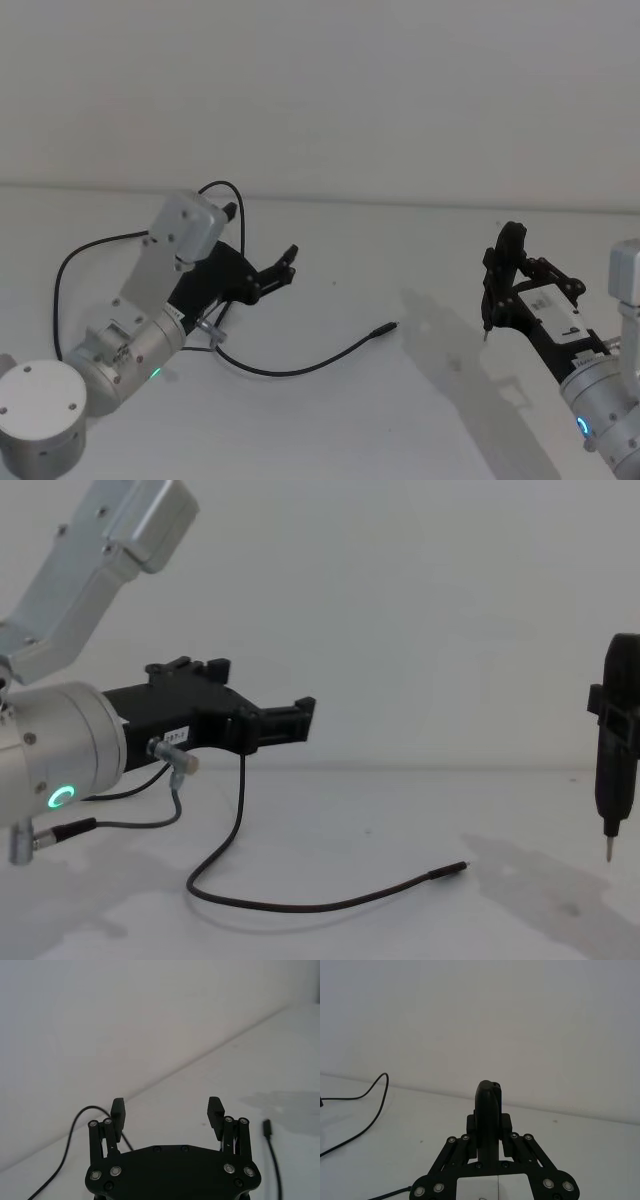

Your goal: Pick up the data cable with the one hand.

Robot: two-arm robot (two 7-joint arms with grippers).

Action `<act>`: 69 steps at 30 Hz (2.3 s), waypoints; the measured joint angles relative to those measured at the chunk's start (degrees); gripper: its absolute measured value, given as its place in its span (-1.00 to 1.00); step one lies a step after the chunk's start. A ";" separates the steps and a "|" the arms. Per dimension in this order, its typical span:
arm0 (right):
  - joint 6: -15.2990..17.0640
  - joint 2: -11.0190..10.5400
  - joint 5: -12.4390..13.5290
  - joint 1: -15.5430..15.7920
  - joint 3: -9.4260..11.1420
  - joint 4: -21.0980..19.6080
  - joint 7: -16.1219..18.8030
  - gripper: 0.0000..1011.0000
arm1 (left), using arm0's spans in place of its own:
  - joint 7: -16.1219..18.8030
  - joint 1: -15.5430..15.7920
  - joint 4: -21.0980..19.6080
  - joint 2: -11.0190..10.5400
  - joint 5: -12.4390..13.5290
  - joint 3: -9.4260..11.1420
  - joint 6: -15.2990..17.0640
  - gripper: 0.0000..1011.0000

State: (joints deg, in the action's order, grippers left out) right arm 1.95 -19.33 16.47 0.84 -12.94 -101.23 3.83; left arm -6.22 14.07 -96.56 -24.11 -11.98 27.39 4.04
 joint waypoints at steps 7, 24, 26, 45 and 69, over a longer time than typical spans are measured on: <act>0.00 0.00 0.00 0.00 0.00 0.00 0.00 -0.47 | -5.01 1.17 -2.46 -2.67 -0.05 1.39 3.09 0.98; -0.01 0.00 0.00 0.00 0.00 0.00 0.00 -0.47 | -15.28 6.28 -5.10 -7.91 4.02 5.79 10.46 0.98; 0.00 0.00 0.00 0.00 0.00 0.00 0.00 -0.47 | -16.55 7.21 -4.97 -8.24 4.76 6.55 11.71 0.98; 0.00 0.00 0.00 0.00 0.00 0.00 0.00 -0.47 | -21.93 11.56 -2.34 -7.66 7.81 9.89 18.62 0.98; 0.00 0.00 0.00 0.00 0.00 0.00 0.00 -0.47 | -24.29 13.73 0.96 -4.27 9.78 11.88 22.50 0.98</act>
State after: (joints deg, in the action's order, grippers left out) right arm 1.95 -19.33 16.46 0.84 -12.94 -101.23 3.83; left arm -30.51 27.80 -95.60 -28.38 -2.20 39.27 26.53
